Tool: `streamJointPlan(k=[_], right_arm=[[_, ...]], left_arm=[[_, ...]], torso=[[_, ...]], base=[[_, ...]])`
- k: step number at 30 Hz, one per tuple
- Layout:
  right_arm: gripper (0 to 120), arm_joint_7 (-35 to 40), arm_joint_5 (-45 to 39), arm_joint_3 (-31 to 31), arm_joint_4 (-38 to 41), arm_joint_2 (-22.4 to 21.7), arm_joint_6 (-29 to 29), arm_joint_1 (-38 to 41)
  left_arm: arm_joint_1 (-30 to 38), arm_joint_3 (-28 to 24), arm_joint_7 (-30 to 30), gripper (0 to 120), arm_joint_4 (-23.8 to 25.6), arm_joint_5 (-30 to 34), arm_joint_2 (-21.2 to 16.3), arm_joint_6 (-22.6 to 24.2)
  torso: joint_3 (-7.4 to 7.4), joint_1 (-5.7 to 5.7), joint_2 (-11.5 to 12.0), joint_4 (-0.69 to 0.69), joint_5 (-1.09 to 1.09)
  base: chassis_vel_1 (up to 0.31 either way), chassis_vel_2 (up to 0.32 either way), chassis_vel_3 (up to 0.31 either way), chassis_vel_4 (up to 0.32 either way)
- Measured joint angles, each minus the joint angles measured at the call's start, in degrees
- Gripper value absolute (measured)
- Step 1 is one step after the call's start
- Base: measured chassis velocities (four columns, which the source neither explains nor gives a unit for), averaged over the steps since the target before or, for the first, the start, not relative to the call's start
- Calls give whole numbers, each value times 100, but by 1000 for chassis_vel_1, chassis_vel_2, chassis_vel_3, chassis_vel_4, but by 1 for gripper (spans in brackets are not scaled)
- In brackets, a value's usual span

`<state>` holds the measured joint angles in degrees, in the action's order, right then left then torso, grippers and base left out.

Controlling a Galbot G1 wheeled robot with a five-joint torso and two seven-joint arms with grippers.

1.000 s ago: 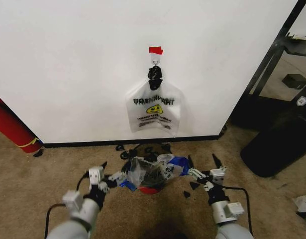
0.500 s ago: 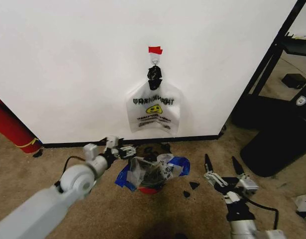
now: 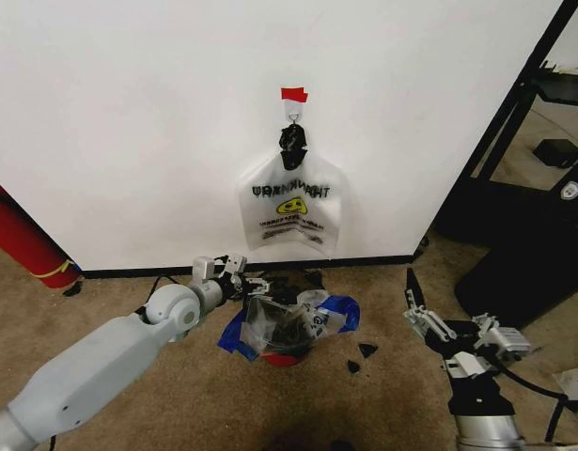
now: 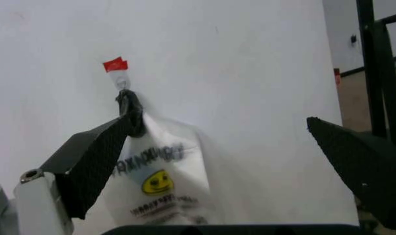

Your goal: Pick up the garbage bag from the wall and place it over the trash bin.

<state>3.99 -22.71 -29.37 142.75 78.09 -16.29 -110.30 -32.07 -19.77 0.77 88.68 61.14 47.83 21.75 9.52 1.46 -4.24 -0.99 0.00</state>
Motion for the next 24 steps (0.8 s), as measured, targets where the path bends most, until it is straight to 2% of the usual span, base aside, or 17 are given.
streamJointPlan(k=[3, 10, 11, 12, 18, 19, 24], right_arm=[[100, 31, 1, -28, -16, -4, 10, 21], [100, 111, 30, -18, -105, 8, 33, 66], [100, 111, 30, -18, -105, 8, 33, 66], [100, 119, 31, -13, -112, 12, 34, 72], [100, 202, 64, 13, -129, 16, 89, 153], [100, 202, 64, 13, -129, 16, 89, 153], [100, 261, 67, 21, -186, 9, 123, 202]], left_arm=[[82, -82, -4, 89, -128, 92, 62, 106], [246, -209, -7, 61, -307, 247, 161, 298], [246, -209, -7, 61, -307, 247, 161, 298], [253, -235, -13, 55, -310, 247, 160, 314], [236, -233, 78, 30, -242, 289, 203, 336], [236, -233, 78, 30, -242, 289, 203, 336], [120, -126, 203, 11, -58, 429, 148, 363]], torso=[[0, 0, 0, 0, 0], [-1, 0, 0, 2, 2], [-1, 0, 0, 2, 2], [-1, 0, 0, 2, 1], [-1, 0, 0, 1, 0], [-1, 0, 0, 1, 0], [0, 0, 0, 0, -1]], base=[[0, 0, 0, 0], [0, 0, 0, 0], [0, 0, 0, 0], [0, 0, 0, 0], [0, 0, 0, 0], [0, 0, 0, 0], [0, 0, 0, 0]])
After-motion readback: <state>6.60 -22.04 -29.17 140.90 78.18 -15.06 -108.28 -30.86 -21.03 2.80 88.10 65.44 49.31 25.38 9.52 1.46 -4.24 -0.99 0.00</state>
